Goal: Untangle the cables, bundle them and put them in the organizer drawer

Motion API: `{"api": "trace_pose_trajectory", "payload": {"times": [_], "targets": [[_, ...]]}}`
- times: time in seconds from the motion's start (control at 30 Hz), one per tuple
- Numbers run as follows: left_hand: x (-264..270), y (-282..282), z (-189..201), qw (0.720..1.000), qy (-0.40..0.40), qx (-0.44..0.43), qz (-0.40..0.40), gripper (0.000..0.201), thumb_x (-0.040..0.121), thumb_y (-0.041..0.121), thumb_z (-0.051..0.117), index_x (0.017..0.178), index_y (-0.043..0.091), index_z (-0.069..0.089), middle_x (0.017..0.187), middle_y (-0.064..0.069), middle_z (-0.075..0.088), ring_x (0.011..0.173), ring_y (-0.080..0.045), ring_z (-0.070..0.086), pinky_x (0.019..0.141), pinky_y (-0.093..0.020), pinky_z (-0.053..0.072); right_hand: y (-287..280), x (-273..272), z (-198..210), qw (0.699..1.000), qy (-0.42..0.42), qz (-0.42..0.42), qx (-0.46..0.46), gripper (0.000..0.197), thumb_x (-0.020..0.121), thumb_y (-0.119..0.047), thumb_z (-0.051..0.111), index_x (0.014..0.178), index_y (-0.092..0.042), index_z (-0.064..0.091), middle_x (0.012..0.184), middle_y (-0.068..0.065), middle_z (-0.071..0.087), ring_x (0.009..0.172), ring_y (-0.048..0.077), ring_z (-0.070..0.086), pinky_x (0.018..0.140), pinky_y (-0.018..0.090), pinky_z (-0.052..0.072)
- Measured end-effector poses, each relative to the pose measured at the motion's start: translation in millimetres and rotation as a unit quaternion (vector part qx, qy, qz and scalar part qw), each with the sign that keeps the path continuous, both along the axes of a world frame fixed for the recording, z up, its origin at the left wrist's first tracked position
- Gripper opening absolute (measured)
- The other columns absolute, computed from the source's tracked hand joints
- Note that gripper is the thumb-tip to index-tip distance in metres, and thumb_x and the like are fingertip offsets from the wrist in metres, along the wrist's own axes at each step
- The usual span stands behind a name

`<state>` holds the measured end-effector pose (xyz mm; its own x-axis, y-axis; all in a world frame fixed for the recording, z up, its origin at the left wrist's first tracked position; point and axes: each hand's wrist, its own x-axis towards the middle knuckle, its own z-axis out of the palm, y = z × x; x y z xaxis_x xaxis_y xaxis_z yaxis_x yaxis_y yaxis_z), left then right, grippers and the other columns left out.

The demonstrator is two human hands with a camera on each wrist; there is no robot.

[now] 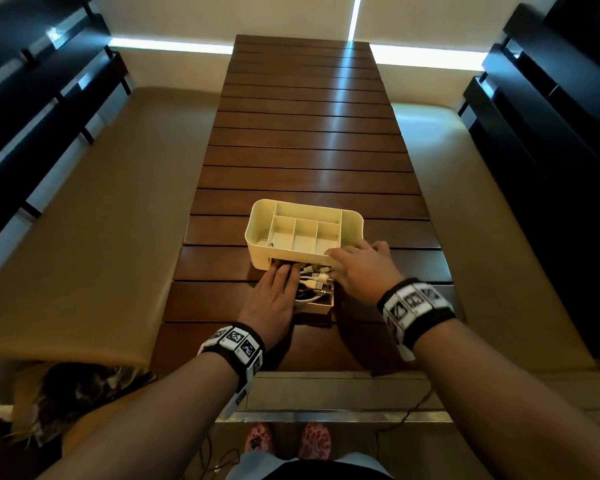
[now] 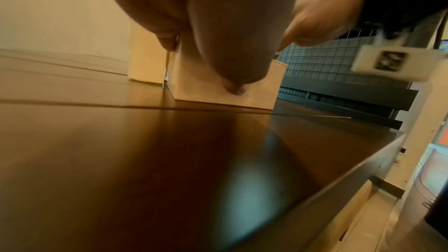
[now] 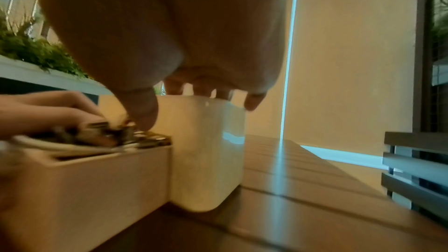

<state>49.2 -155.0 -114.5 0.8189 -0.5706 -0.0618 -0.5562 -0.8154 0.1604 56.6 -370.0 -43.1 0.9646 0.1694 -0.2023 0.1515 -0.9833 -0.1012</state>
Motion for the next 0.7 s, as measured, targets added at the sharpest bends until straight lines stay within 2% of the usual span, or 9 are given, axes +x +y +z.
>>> {"api": "trace_pose_trajectory", "payload": {"times": [0.1,0.17,0.23,0.3,0.37,0.4,0.47,0.57,0.7], "targets": [[2.0,0.3,-4.5,1.000,-0.005,0.010,-0.002,0.075,0.095,0.026,0.051,0.156,0.003,0.015,0.157,-0.021,0.026,0.145,-0.040,0.025,0.121,-0.048,0.025,17.8,-39.7,-11.2,0.985,-0.153,-0.059,0.051,0.046,0.090,-0.029,0.054,0.136,-0.026,0.050,0.139,0.000,0.048,0.127,0.022,0.041,0.101,0.044,0.031],[3.0,0.3,-9.4,1.000,-0.001,0.017,-0.002,0.076,0.093,0.026,0.049,0.156,0.002,0.015,0.157,-0.021,0.026,0.146,-0.040,0.024,0.121,-0.049,0.025,34.0,-57.8,-18.4,0.968,-0.225,-0.057,0.098,0.046,0.085,-0.027,0.051,0.130,-0.022,0.055,0.136,0.002,0.050,0.126,0.021,0.043,0.096,0.044,0.038],[4.5,0.4,-11.7,1.000,0.009,0.026,-0.009,0.076,0.090,0.030,0.038,0.157,0.003,0.013,0.159,-0.019,0.023,0.147,-0.038,0.021,0.121,-0.048,0.022,49.1,-60.8,-26.7,0.969,-0.216,-0.031,0.117,0.050,0.086,-0.029,0.046,0.134,-0.019,0.054,0.140,0.003,0.051,0.129,0.021,0.045,0.100,0.046,0.042],[5.1,0.9,-10.6,0.999,0.002,0.028,-0.027,0.075,0.090,0.032,0.033,0.156,0.002,0.016,0.159,-0.017,0.025,0.147,-0.036,0.022,0.122,-0.048,0.020,59.7,-55.7,-39.0,0.981,-0.163,-0.009,0.105,0.057,0.090,-0.033,0.051,0.145,-0.015,0.046,0.152,0.005,0.045,0.140,0.023,0.040,0.111,0.046,0.037],[4.5,1.3,-7.5,0.999,-0.024,-0.001,-0.048,0.075,0.087,0.030,0.051,0.151,-0.002,0.029,0.152,-0.018,0.036,0.140,-0.035,0.032,0.120,-0.050,0.028,64.3,-51.9,-53.6,0.990,-0.119,0.000,0.082,0.069,0.091,-0.038,0.060,0.151,-0.012,0.038,0.160,0.007,0.035,0.147,0.024,0.032,0.118,0.044,0.030],[4.1,2.2,-5.5,0.998,-0.030,-0.029,-0.050,0.077,0.082,0.028,0.062,0.148,-0.003,0.035,0.146,-0.019,0.041,0.135,-0.034,0.036,0.117,-0.050,0.033,64.6,-51.7,-60.2,0.991,-0.111,0.003,0.077,0.073,0.089,-0.038,0.064,0.151,-0.011,0.038,0.160,0.008,0.034,0.148,0.024,0.032,0.119,0.044,0.032],[2.5,4.7,0.8,0.996,-0.016,-0.074,-0.045,0.085,0.079,0.028,0.072,0.149,-0.003,0.034,0.145,-0.019,0.040,0.134,-0.035,0.039,0.117,-0.048,0.034,61.5,-51.8,-69.8,0.989,-0.118,0.008,0.086,0.073,0.085,-0.030,0.071,0.149,-0.010,0.042,0.157,0.009,0.038,0.145,0.026,0.038,0.114,0.046,0.040],[2.3,15.9,17.5,0.996,0.030,-0.083,-0.026,0.087,0.088,0.038,0.064,0.156,0.006,0.019,0.154,-0.014,0.030,0.142,-0.030,0.030,0.120,-0.041,0.028,57.1,-51.0,-80.9,0.984,-0.147,0.030,0.100,0.077,0.075,-0.012,0.076,0.146,-0.007,0.045,0.154,0.014,0.043,0.142,0.030,0.042,0.108,0.047,0.046],[38.9,33.4,70.9,0.988,-0.057,-0.145,0.008,0.064,0.091,0.046,0.058,0.147,0.021,0.040,0.148,-0.007,0.040,0.133,-0.023,0.041,0.112,-0.045,0.037,60.7,-54.0,-89.7,0.980,-0.171,0.022,0.096,0.081,0.070,0.000,0.073,0.146,-0.008,0.046,0.156,0.014,0.040,0.143,0.032,0.039,0.094,0.040,0.055]]}}
